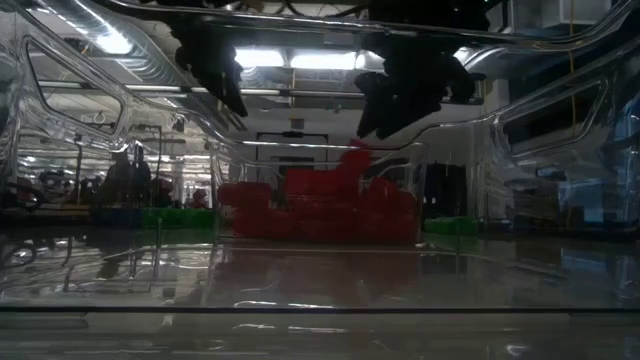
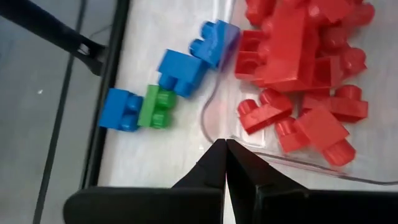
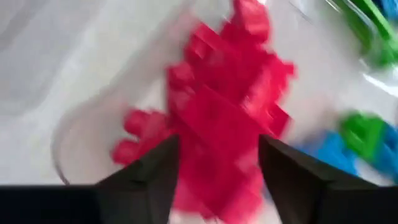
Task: Sort blocks
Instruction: Put the red game piece into the top right transparent bin, then put the green game piece into the bottom right transparent bin
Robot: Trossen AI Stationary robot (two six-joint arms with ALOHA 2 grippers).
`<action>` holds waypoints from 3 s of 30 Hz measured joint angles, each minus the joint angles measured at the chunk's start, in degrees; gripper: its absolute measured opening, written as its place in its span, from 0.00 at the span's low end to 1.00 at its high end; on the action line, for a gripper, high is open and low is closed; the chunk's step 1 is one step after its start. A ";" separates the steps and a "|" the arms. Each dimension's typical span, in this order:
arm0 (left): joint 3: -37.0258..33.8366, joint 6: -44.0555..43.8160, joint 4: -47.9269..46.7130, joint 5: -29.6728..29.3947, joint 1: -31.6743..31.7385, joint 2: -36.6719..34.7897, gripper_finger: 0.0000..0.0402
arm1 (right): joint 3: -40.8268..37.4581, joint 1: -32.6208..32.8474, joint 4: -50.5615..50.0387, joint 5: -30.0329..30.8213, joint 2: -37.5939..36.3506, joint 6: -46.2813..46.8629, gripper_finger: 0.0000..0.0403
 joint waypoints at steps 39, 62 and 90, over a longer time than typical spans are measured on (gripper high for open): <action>-10.15 -33.05 0.56 -8.07 12.24 -7.73 0.65 | -63.48 7.00 64.72 25.61 -36.39 27.01 0.78; -20.21 -47.12 1.39 -7.97 16.88 2.35 0.65 | -63.44 8.72 66.69 52.98 -30.10 27.30 0.78; -21.31 -40.04 7.56 -6.36 21.61 14.27 0.39 | -63.44 8.72 67.72 53.35 -29.44 26.97 0.78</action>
